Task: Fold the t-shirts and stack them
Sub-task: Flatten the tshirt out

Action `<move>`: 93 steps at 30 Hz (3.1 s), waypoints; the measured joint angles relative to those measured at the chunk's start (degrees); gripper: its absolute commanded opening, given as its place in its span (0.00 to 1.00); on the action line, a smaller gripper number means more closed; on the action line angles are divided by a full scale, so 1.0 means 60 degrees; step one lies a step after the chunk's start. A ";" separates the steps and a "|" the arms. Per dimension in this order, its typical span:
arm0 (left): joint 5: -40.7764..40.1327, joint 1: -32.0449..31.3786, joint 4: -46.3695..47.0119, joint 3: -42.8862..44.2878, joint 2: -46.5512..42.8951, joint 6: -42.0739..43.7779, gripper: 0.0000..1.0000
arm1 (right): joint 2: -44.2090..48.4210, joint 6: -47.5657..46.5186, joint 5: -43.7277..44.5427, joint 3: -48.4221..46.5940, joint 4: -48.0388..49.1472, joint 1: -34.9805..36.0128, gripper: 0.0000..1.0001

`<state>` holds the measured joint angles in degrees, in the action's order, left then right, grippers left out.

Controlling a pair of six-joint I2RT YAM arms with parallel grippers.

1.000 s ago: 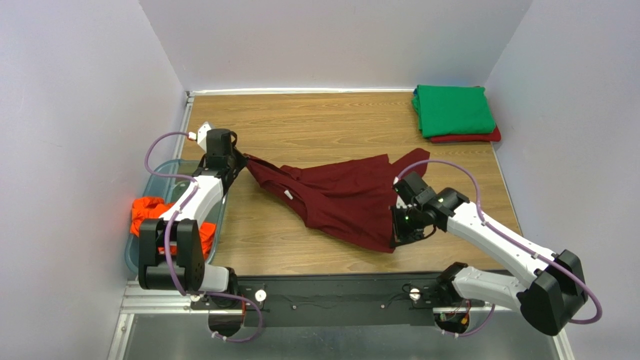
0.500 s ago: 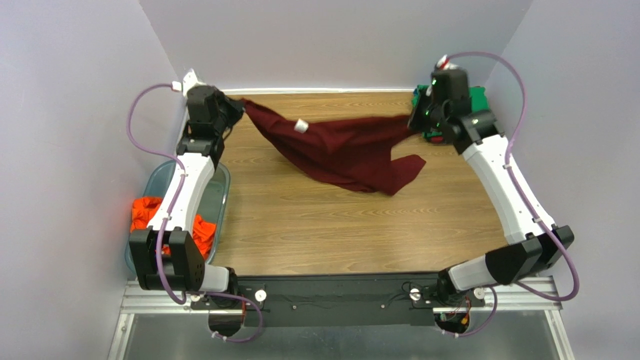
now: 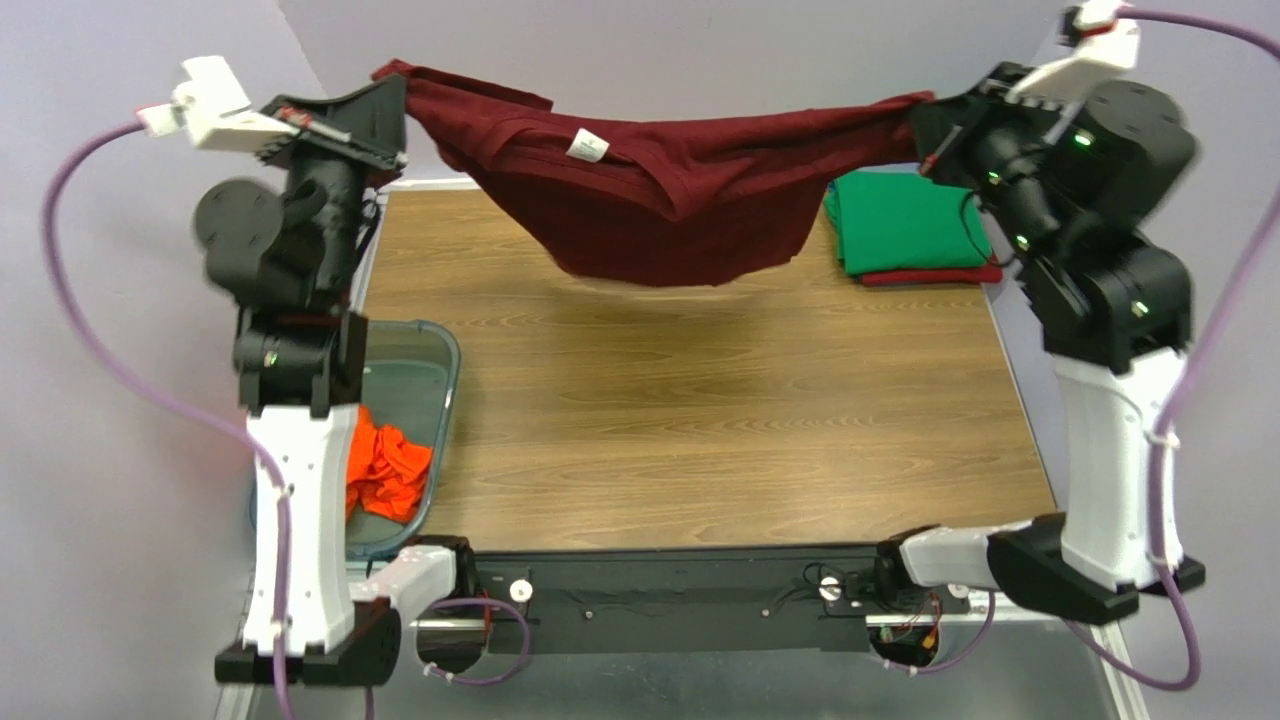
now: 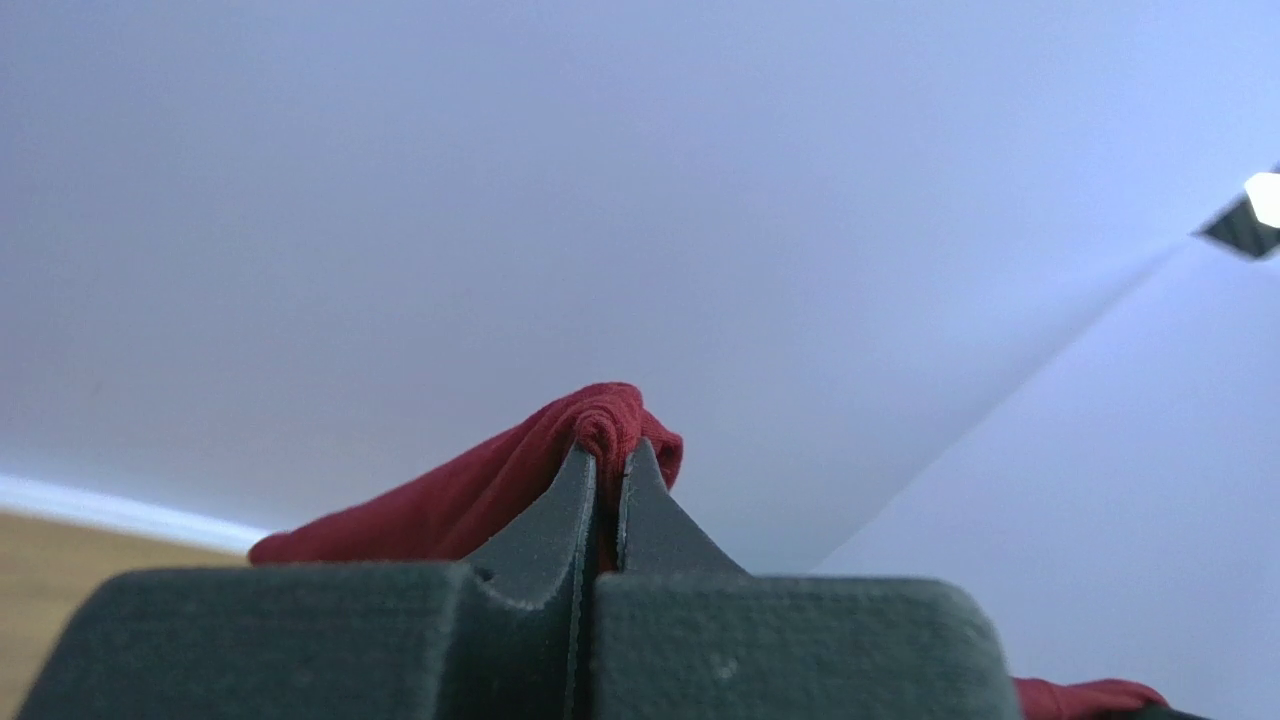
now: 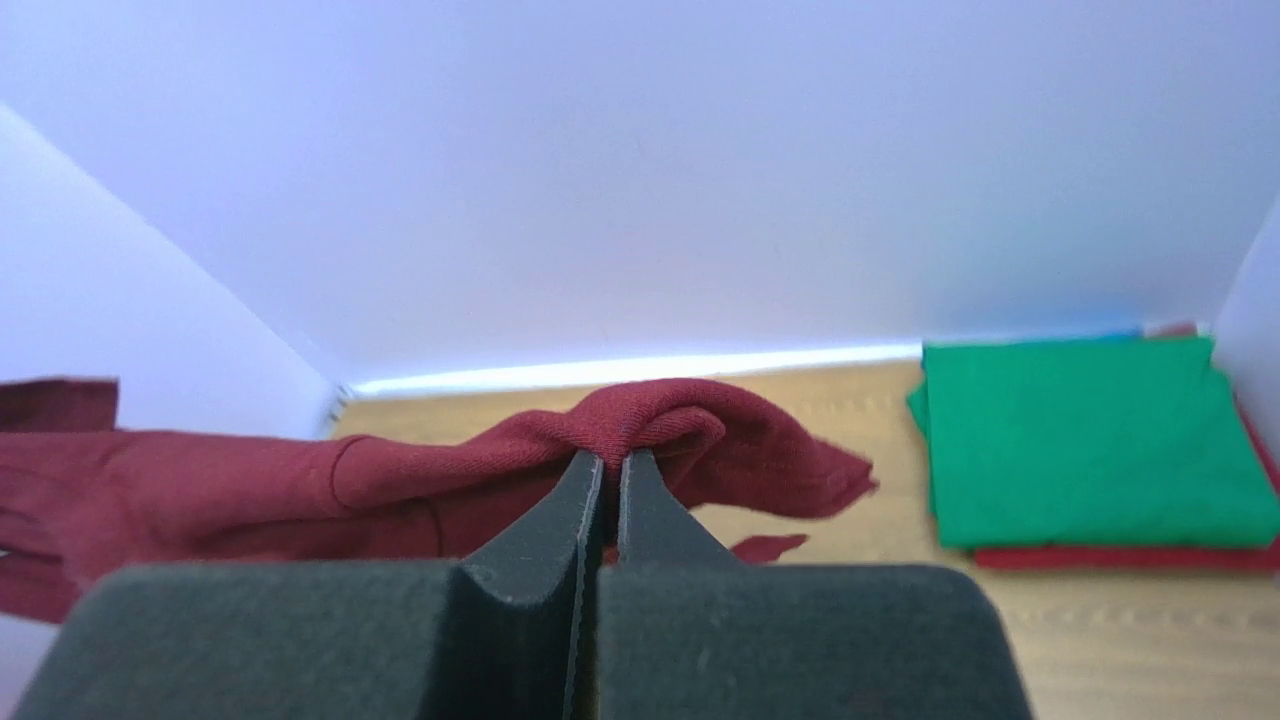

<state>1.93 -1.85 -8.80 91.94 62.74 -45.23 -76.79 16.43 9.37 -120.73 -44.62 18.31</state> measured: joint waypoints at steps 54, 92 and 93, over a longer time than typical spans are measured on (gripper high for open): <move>0.0525 0.0022 0.0889 -0.6728 0.0637 -0.0102 0.00 | 0.2718 0.0506 -0.1606 0.9384 0.1566 -0.0940 0.10; -0.0612 -0.2656 -0.0047 -0.7278 0.3169 0.0007 0.98 | -0.2106 0.1308 -0.3610 0.9628 0.3355 -0.0189 1.00; -0.0630 -0.2656 -0.0033 -0.7267 0.3337 0.0015 0.98 | -0.2557 0.1275 -0.3606 0.9300 0.3515 -0.0164 1.00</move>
<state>-1.85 -17.78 -8.99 48.34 82.76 -45.15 -92.14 24.08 -12.27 -64.93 -23.53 17.32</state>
